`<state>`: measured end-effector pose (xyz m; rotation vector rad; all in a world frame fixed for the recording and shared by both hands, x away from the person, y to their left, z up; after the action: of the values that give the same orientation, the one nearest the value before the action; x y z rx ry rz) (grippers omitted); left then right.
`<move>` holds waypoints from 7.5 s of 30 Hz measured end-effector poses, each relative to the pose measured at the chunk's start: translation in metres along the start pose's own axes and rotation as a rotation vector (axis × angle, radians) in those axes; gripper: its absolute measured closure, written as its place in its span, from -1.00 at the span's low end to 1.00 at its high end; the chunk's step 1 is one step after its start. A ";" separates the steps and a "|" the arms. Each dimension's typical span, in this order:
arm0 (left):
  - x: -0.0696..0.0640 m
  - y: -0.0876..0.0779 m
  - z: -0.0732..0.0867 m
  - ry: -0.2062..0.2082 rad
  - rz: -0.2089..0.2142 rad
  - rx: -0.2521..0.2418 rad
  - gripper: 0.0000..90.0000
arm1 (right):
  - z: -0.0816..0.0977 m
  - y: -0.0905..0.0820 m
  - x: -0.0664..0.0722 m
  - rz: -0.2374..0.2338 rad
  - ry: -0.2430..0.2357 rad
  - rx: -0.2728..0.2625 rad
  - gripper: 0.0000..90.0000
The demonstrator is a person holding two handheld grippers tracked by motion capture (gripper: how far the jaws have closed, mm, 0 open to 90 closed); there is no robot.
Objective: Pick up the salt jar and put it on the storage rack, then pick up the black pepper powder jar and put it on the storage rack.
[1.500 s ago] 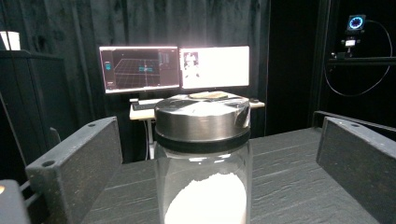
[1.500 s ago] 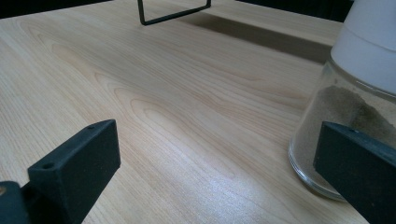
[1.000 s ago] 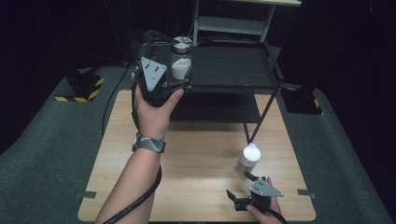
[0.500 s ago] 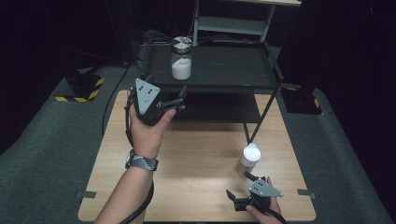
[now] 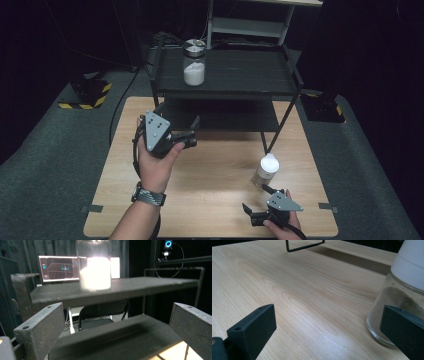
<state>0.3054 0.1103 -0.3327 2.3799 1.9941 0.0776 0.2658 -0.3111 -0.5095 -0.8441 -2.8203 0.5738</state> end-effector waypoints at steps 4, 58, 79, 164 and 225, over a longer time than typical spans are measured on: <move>-0.001 -0.010 0.016 0.014 0.032 0.007 -0.99 | 0.000 0.000 0.000 -0.001 -0.001 -0.002 -0.99; -0.008 -0.063 0.179 0.118 0.177 0.420 -0.99 | -0.001 0.002 0.003 0.008 -0.013 0.014 -0.99; -0.012 -0.063 0.182 0.161 0.170 0.432 -0.99 | 0.000 0.001 0.004 -0.001 0.002 -0.004 -0.99; -0.025 -0.060 0.179 0.213 0.169 0.463 -0.98 | -0.011 0.010 -0.033 0.282 0.089 -0.212 -0.31; -0.012 -0.058 0.180 0.125 0.179 0.495 -0.99 | -0.200 -0.045 -0.007 0.178 0.001 -0.351 -0.31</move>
<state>0.2572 0.1097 -0.5157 2.9134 2.0379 -0.3061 0.2972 -0.2862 -0.3087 -1.1614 -2.9085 0.0930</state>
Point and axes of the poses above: each handheld gripper's, and its own axes: y roughly forward along the jaws, z roughly out of its underside, x roughly to its left, the point moved 8 cm from there along y, roughly forward along the jaws, and after that the axes turned 13 degrees about -z, right-handed, at the moved point
